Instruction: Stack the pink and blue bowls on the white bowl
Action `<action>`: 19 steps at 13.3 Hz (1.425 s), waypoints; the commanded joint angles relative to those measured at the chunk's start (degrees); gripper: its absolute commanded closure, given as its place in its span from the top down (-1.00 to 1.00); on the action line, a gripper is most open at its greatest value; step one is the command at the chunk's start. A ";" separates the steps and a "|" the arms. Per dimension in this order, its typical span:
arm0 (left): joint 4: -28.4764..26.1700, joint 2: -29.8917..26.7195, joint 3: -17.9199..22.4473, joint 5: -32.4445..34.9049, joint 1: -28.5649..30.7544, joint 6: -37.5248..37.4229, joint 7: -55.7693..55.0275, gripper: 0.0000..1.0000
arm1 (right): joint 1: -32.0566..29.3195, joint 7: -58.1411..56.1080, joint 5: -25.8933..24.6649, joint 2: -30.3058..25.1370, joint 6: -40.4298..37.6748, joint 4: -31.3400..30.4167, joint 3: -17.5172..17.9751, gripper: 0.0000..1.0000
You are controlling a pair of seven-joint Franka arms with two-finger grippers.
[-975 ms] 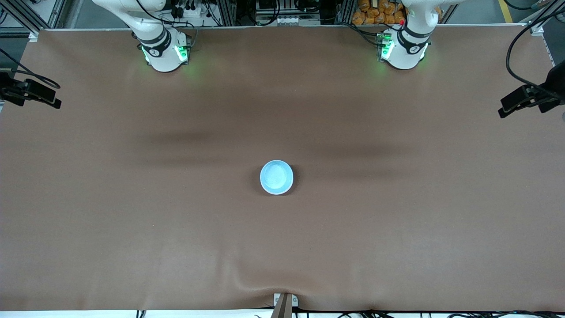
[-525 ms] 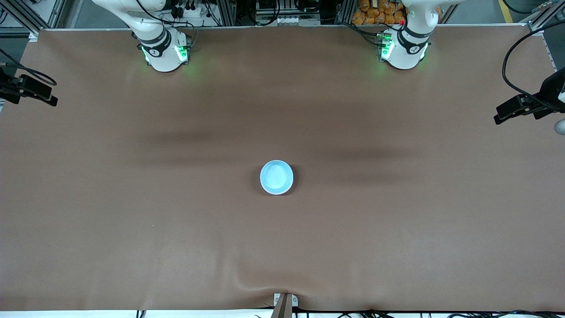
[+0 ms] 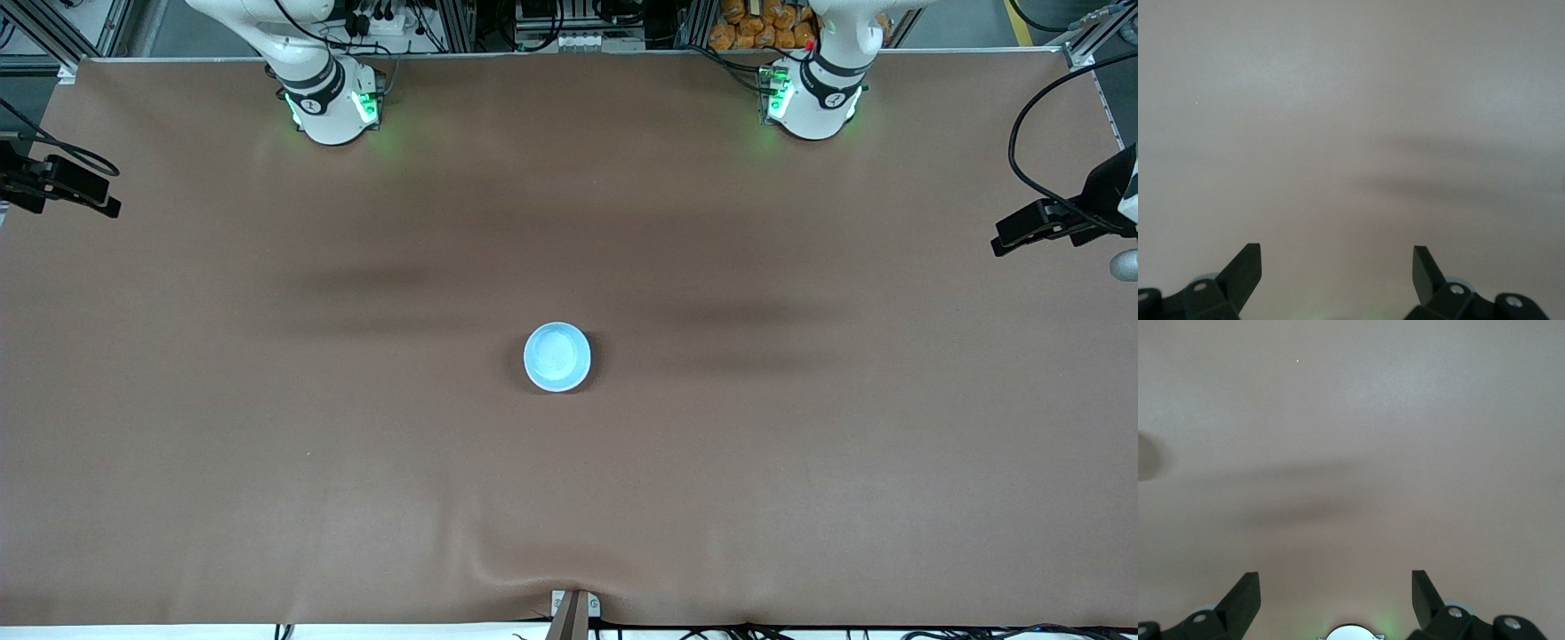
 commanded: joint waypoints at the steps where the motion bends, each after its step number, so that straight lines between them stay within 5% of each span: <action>1: 0.21 1.13 -0.37 -0.86 -0.68 0.45 0.36 1.00 | -0.30 0.83 -0.48 0.98 -0.67 1.55 0.50 1.00; 12: 0.29 7.90 -3.19 -0.25 -13.16 3.95 -3.77 1.00 | 0.84 0.83 -0.48 1.42 -0.05 1.55 0.50 1.00; 19: 1.53 3.09 -2.40 0.63 -10.28 3.61 -3.25 1.00 | 0.84 0.83 -0.48 2.12 0.21 1.64 0.50 1.00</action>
